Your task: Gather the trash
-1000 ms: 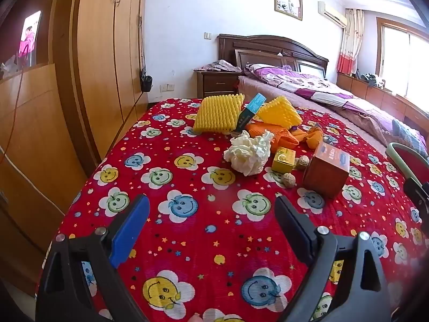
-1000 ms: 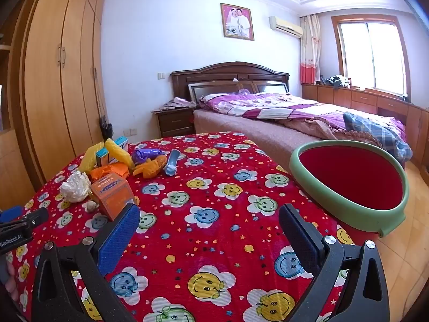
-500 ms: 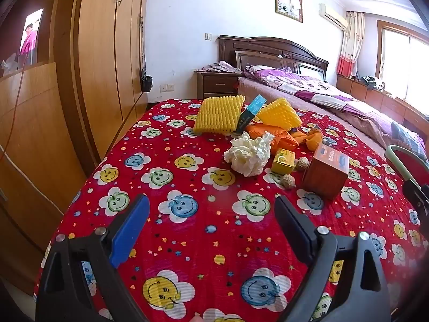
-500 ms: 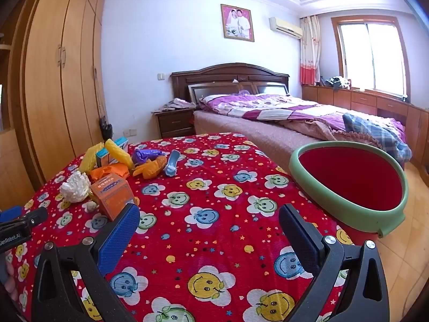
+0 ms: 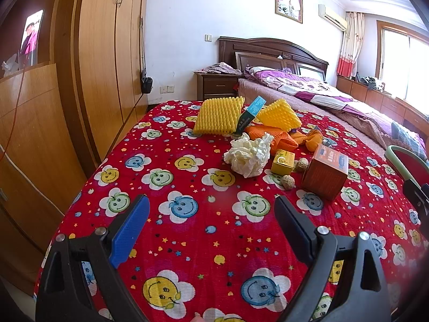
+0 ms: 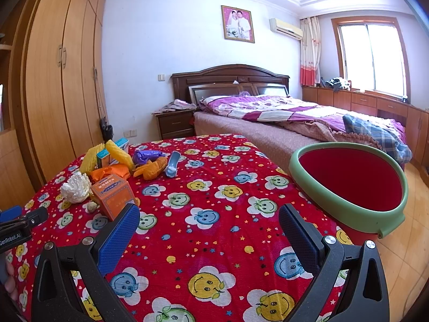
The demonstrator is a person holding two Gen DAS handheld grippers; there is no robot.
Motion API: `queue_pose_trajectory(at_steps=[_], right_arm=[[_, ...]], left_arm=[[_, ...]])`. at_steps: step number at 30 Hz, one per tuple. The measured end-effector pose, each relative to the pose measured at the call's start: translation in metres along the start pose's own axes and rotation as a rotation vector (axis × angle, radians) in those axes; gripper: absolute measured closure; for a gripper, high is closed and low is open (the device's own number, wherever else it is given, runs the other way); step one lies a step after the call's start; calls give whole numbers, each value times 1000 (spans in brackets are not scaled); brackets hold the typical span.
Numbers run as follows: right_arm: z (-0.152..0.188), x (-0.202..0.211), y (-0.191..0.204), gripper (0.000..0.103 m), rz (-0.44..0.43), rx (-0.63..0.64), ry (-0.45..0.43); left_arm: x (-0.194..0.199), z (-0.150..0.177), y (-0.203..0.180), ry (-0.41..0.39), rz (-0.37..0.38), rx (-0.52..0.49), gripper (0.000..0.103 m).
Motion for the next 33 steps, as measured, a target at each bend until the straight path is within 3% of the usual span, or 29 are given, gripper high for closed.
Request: queue_pose_trajectory(at_steps=[33], right_arm=[[-2, 3, 4, 0, -6, -2, 7]], left_arm=[[-3, 1, -1, 10, 7, 2, 9]])
Point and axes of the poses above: each gripper's, at about its wrist camera, not at the fingertips, and x roughly against the way its jaws point, y to its left, z to its underside, the point moved 6 cm from there along -x, roughly the way its jaws point, and after that the axes turned 13 degrees about y, right-handed, at the moved point
